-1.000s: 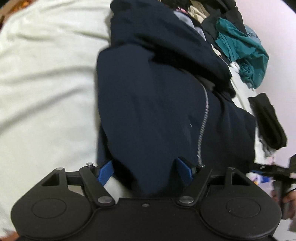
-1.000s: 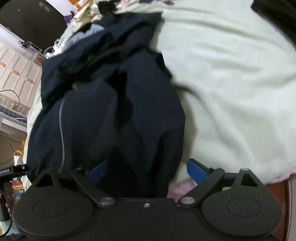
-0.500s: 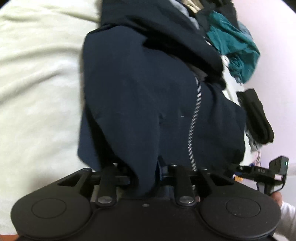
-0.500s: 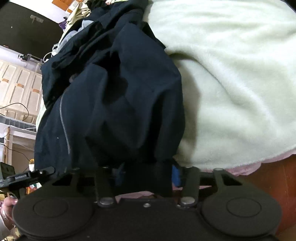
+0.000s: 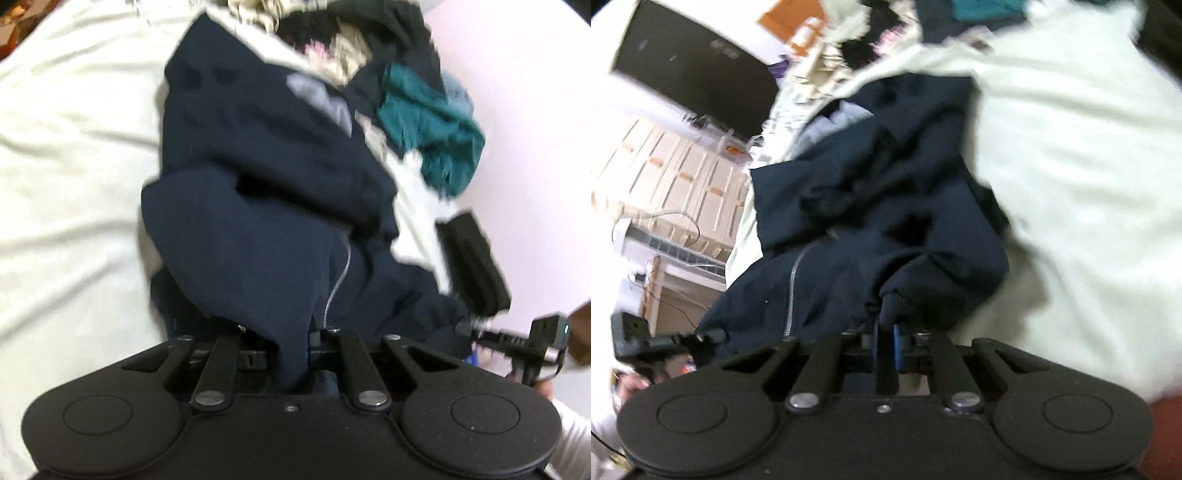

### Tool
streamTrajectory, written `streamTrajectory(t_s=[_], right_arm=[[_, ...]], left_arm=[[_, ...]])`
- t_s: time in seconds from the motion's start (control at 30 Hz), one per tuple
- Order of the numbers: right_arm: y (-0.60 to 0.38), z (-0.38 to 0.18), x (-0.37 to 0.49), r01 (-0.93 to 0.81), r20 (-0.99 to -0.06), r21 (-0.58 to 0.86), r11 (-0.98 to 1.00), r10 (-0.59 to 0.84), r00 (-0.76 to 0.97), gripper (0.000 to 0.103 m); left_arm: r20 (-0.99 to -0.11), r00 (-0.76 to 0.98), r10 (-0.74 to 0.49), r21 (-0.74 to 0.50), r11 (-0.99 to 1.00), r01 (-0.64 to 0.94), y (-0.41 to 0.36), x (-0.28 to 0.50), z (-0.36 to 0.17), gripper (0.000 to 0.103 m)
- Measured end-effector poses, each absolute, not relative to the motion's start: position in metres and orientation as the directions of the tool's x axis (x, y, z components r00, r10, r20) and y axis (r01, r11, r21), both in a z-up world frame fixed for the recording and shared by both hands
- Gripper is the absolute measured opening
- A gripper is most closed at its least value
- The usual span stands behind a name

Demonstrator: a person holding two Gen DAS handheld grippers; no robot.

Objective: Fold clothes

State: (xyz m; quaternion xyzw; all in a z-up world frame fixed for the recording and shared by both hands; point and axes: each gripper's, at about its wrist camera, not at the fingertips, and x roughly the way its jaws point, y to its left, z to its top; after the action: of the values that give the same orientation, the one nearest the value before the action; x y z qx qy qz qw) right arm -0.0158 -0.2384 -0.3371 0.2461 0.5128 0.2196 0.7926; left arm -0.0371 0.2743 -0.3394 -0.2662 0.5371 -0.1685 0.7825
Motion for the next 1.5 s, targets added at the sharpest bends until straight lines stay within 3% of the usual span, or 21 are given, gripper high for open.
streamTrajectory(t_s=[0.23,0.4,0.77,1.5], right_arm=[[-0.248,-0.326,0.030,-0.076,-0.599,0.701,0.709,0.644,0.476,0.006],[-0.243,-0.320,0.077,-0.139,-0.588,0.660,0.739,0.622,0.518,0.006],[-0.239,-0.305,0.176,-0.128,-0.496,0.680,0.722,0.581,0.646,0.006],[-0.225,-0.353,0.208,-0.061,-0.617,0.605,0.794,0.515,0.595,0.006]], left_arm=[[-0.681,0.485,-0.549,-0.652,0.756,-0.060,0.278,-0.010,-0.328,0.010],[-0.610,0.589,-0.531,-0.688,0.723,-0.060,0.281,0.028,-0.318,0.009],[-0.570,0.664,-0.484,-0.696,0.714,-0.078,0.277,0.098,-0.316,0.009],[-0.642,0.631,-0.435,-0.631,0.767,-0.113,0.270,0.136,-0.353,0.011]])
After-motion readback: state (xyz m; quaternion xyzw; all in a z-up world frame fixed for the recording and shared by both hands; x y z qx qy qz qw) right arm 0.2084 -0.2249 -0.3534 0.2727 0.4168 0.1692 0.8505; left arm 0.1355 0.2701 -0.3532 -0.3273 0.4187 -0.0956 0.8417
